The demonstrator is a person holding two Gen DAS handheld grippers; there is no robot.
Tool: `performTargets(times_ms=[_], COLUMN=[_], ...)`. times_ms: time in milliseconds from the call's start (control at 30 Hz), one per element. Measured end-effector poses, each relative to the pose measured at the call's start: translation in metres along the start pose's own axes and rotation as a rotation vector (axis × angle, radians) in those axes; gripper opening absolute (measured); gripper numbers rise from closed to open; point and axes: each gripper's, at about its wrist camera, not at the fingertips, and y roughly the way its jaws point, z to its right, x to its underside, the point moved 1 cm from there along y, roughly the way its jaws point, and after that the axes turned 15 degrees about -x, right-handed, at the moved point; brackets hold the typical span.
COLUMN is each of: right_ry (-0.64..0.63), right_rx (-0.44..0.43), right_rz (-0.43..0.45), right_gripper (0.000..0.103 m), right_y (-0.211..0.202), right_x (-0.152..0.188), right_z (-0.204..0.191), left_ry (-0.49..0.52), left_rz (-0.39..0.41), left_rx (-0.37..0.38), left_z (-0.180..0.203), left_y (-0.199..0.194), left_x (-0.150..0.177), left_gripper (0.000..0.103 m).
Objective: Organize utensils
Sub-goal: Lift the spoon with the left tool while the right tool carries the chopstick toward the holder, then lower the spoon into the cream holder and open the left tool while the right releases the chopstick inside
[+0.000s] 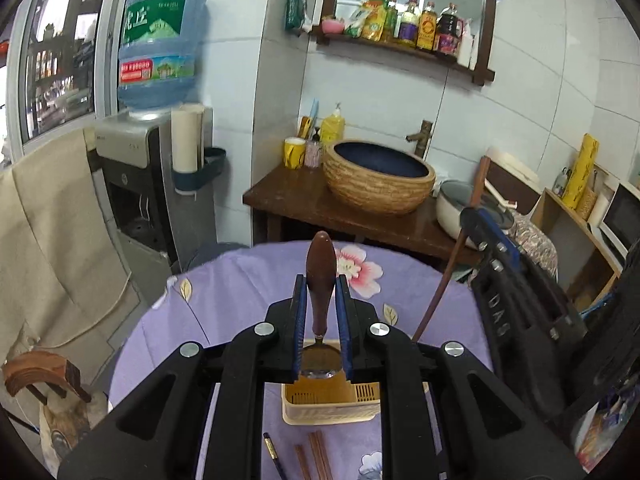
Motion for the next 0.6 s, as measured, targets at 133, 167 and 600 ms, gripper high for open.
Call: performTargets(times_ms=[133, 167, 600], right_ry=[0.013, 0.011, -0.006], right_rx=[-0.005, -0.006, -0.006], right_rz=[-0.050, -0.058, -0.074], right_gripper=[0.007, 0.007, 0.007], right_y=[0.007, 0.006, -0.001], right_x=[0.030, 0.036, 0.041], right_z=[0.002, 0.002, 0.006], left_ry=[0.022, 0.026, 0.050], left_rz=[-0.036, -0.049, -0.155], left_rx=[-0.011, -0.012, -0.009], left_z=[0.004, 0.005, 0.013], left_y=[0.024, 0.030, 0.080], left_x=[0.025, 0.030, 0.074], left_gripper=[0.015, 0.015, 0.015])
